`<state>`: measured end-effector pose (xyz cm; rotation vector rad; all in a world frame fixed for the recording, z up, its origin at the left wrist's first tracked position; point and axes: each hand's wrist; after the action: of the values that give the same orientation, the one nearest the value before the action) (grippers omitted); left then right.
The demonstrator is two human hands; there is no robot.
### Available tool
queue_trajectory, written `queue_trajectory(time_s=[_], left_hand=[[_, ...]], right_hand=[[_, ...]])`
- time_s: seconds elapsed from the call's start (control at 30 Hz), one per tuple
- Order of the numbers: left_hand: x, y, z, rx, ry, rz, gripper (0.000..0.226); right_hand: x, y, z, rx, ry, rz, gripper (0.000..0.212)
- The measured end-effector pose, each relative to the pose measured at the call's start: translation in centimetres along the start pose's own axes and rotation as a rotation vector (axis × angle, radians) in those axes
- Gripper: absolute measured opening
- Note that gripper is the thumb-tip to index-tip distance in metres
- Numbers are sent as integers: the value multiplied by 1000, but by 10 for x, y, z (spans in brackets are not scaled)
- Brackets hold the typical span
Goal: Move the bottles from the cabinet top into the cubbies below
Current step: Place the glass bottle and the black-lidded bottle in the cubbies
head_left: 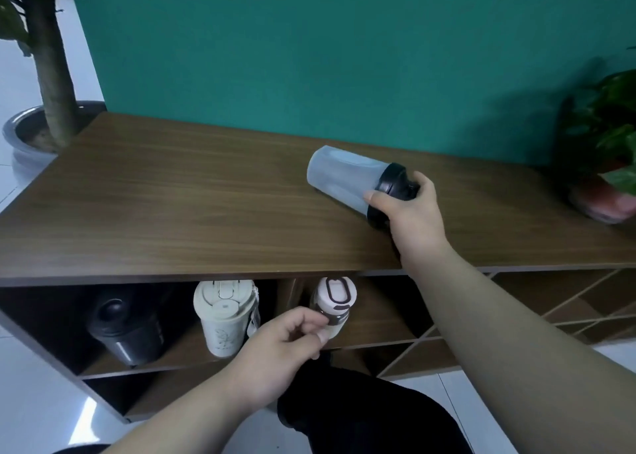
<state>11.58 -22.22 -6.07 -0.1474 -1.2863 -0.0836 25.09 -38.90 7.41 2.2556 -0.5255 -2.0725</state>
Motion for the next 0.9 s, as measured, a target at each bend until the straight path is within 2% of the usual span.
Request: queue_trajectory(time_s=[0.07,0.13,0.2,0.4,0.5,0.57,0.6,0.73,0.8,0.9], left_hand=[[-2,-6,4,7,-9,-8,39],[0,-13,10,29,-24,-15,37],[3,-23,14,52,-48,-9,33],[0,-58,1,-8,-49,-149,54],[-11,-82,-24,-90,0,-296,83],[-19,-97,-47,-132,39,-387,106],[-23,-104,-58,-145,54,-420,110],[-39,-124,-99,-117,103,-425,93],[-53,-132,-119,-28,97,-462,80],[-79,-142,-145,134,77,-523,83]], right_hand=[[3,34,22,-49,21,-118,105],[7,74,44,-105,58,-200,98],[10,114,65,-158,139,-175,89],[37,174,86,-436,243,313,95],[65,170,72,-556,306,575,95],[88,162,59,-612,332,654,96],[98,157,52,-634,339,679,97],[133,137,23,-714,273,717,97],[150,129,7,-743,240,703,95],[171,117,-14,-762,232,701,94]])
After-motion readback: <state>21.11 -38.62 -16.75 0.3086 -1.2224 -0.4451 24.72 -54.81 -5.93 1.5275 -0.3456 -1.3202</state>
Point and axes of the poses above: each hand's wrist, its own z-axis away from the middle knuckle, its own y-axis out of the back of the hand, x = y × z, and after that the axes turned 3 degrees about y, right-handed
